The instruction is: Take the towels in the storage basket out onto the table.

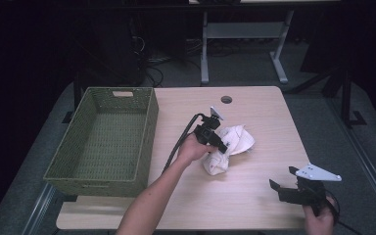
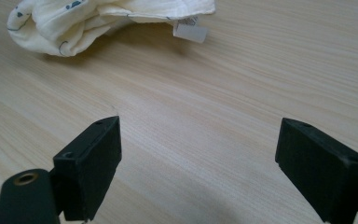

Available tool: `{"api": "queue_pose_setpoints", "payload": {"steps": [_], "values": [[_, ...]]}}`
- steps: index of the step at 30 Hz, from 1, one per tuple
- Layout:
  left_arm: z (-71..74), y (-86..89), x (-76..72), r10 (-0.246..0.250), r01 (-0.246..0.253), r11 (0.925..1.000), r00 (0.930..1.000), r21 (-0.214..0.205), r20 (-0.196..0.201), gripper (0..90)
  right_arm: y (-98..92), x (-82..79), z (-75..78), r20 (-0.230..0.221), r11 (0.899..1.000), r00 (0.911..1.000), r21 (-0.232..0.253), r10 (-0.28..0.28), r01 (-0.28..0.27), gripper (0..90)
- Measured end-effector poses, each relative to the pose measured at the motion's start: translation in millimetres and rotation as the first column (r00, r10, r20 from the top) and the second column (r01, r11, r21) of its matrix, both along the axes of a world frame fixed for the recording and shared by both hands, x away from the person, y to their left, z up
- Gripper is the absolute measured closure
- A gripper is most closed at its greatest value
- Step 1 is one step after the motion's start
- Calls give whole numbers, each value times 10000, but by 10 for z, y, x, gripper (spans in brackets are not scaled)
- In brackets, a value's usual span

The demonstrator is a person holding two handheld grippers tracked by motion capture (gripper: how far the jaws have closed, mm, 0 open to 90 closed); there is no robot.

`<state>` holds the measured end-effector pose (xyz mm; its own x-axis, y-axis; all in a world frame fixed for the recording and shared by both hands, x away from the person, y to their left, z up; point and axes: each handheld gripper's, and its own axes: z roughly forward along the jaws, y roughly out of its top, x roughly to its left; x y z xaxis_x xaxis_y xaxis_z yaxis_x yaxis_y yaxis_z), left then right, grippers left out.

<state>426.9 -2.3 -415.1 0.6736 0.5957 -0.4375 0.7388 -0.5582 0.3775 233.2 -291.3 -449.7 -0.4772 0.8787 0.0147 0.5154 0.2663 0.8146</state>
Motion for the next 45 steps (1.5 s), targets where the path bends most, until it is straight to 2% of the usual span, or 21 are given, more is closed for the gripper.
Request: {"api": "queue_pose_setpoints", "payload": {"steps": [12,22,36,42,45], "values": [[-63,-51,-9,-56,57,10000,10000,40,-72,698,3,0,-2,0,10000,10000,-11,18,-18,140],[-100,-87,-27,-136,137,9999,9999,99,-71,641,9,2,-3,-20,10000,10000,-26,45,-45,140],[-90,-49,-57,-209,209,9998,9998,-53,-22,504,16,-8,-8,-4,10000,10000,-52,85,-85,140],[0,15,-77,-120,127,9996,9995,-243,292,424,25,-7,-18,-74,10000,10000,-25,65,-65,140],[74,65,-104,-40,65,9987,9988,-503,494,410,25,-8,-18,-69,10000,10000,-30,57,-58,140]]}}
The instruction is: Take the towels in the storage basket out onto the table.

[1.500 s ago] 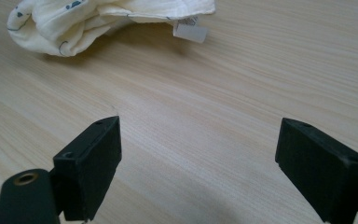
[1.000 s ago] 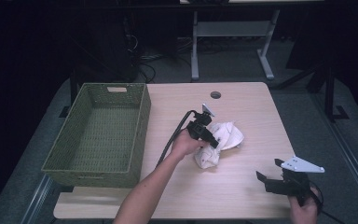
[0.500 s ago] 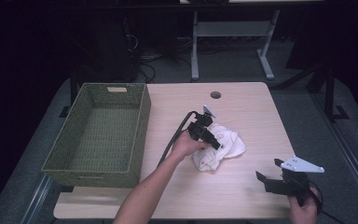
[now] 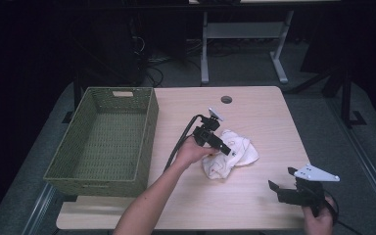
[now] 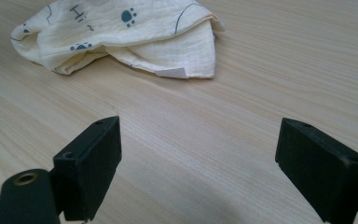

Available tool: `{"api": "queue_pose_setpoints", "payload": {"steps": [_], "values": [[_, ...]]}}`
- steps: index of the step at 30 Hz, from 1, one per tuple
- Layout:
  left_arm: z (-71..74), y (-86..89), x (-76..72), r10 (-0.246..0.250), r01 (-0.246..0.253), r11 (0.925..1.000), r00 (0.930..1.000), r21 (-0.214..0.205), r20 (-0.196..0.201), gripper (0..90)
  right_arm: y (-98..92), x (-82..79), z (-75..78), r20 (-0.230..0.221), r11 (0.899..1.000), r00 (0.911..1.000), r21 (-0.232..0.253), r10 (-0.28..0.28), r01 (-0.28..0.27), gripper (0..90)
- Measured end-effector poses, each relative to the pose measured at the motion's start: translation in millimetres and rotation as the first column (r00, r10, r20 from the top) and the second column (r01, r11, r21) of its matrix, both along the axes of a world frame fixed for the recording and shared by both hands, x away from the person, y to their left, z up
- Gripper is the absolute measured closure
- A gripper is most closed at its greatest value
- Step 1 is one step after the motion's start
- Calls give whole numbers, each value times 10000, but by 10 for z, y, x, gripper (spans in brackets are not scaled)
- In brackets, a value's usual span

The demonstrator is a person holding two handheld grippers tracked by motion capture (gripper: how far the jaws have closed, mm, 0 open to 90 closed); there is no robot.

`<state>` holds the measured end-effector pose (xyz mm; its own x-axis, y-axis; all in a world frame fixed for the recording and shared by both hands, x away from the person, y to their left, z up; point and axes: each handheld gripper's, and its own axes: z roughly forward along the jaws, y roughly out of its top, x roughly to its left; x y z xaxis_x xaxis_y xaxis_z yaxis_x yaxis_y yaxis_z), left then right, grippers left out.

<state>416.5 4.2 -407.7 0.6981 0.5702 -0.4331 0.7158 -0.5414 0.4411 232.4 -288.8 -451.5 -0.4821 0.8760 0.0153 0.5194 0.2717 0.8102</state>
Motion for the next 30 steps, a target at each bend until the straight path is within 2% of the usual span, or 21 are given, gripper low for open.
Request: {"api": "queue_pose_setpoints", "payload": {"steps": [1,8,15,16,18,24,27,30], "values": [[16,16,-2,-101,101,9999,9999,-10,48,404,-3,2,-1,5,10000,10000,-36,17,-17,140],[111,160,-82,26,-15,9995,9993,-301,360,369,8,3,-4,25,10000,10000,-82,24,-24,140],[149,309,-173,281,-240,9969,9981,-748,549,333,21,6,-7,-21,9999,10000,-122,26,-26,140],[154,326,-200,316,-275,9969,9980,-741,541,328,22,5,-7,-11,9999,10000,-145,34,-35,140],[165,348,-240,270,-226,9981,9966,-574,777,316,29,3,-8,-4,9999,10000,-156,28,-28,140],[189,452,-363,443,-350,9946,9946,-979,939,287,43,8,-18,-27,9997,10000,-237,51,-52,140],[192,497,-429,383,-284,9944,9946,-1014,970,276,47,10,-18,-14,9996,10000,-275,63,-63,140],[186,548,-501,368,-246,9917,9947,-1260,959,274,51,10,-21,-43,9995,10000,-308,67,-68,140]]}}
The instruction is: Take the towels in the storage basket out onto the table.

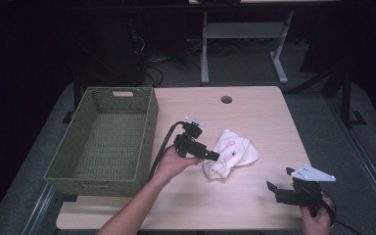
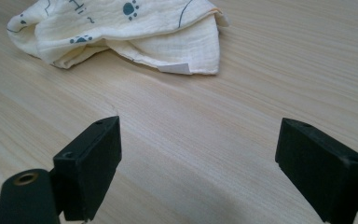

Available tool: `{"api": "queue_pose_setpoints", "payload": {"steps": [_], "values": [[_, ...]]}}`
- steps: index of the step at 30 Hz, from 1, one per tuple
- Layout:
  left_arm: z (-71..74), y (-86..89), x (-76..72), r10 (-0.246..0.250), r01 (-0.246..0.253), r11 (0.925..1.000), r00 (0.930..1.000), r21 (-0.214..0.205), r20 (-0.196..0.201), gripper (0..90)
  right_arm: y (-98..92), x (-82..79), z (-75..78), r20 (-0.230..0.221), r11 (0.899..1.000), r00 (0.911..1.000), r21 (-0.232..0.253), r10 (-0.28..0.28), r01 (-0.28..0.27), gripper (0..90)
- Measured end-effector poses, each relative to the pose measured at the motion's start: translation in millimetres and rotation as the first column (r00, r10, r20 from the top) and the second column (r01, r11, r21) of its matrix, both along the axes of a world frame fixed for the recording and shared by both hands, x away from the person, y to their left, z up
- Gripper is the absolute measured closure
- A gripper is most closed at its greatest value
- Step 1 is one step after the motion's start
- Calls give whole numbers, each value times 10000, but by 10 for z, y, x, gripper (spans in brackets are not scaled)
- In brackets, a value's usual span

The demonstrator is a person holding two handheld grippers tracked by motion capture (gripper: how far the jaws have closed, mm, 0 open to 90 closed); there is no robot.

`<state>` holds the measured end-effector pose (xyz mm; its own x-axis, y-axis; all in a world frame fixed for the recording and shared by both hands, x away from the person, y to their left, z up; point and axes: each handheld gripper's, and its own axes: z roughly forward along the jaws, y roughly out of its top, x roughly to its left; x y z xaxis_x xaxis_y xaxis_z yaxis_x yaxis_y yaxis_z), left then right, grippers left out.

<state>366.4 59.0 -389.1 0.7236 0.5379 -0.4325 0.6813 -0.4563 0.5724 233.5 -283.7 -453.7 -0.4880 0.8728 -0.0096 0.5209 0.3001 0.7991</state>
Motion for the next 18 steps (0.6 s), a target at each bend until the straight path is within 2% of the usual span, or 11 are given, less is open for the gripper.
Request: {"api": "queue_pose_setpoints", "payload": {"steps": [5,8,11,18], "values": [[6,61,-86,12,-8,9998,9999,-213,170,274,-2,-1,-4,-10,10000,10000,-22,-5,5,140],[16,93,-145,-35,41,9998,9994,-175,347,274,-4,-1,-9,-39,10000,10000,-39,-9,9,140],[13,129,-212,-61,76,9992,9992,-381,401,274,-11,-4,-11,-62,10000,10000,-55,-35,34,140],[-36,176,-342,-217,242,9986,9984,-479,526,273,-26,3,-24,-100,9999,9999,-75,-88,87,140]]}}
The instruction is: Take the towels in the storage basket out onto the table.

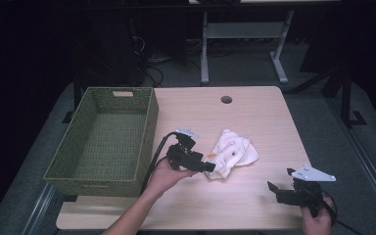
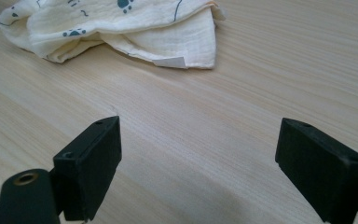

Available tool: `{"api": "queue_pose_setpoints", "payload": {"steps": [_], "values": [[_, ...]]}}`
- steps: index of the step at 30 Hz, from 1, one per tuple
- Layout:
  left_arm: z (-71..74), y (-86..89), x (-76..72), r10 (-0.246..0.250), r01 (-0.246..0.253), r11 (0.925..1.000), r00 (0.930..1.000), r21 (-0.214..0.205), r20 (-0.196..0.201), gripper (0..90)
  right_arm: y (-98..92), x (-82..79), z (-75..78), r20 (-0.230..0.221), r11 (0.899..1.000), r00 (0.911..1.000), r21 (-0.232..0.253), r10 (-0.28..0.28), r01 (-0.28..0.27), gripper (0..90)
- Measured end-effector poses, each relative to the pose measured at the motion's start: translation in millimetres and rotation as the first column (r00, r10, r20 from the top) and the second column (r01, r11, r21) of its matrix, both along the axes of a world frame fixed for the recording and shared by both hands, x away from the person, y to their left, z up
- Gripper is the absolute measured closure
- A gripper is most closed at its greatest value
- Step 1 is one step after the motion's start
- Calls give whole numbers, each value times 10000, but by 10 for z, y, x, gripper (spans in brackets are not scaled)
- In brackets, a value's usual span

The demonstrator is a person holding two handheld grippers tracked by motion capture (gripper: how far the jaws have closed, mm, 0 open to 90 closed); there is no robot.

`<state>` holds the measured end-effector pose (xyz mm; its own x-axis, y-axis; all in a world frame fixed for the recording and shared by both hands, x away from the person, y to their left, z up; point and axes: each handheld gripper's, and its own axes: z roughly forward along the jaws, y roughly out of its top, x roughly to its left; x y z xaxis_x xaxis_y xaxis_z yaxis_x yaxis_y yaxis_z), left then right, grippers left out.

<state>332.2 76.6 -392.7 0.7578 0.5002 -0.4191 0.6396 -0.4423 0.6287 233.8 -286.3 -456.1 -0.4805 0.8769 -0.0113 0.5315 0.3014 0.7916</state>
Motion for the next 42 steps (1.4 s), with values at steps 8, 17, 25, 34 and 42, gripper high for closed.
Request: {"api": "queue_pose_setpoints", "payload": {"steps": [8,17,25,34,42], "values": [[-64,104,-134,-54,54,9999,10000,-155,20,272,-7,12,-22,-79,10000,10000,-48,-26,25,140],[-147,210,-274,-105,105,9995,9999,-293,-6,269,-5,14,-29,-135,10000,9999,-70,-55,54,140],[-239,259,-403,-152,154,9996,9998,-233,113,268,-4,9,-29,-145,10000,9999,-95,-19,18,140],[-298,384,-608,-118,121,9996,9998,-239,150,267,-7,12,-37,-167,9999,9998,-77,-76,74,140],[-438,450,-769,-90,104,9993,9992,-371,385,268,31,-11,-72,-151,9998,9999,-186,51,-54,140]]}}
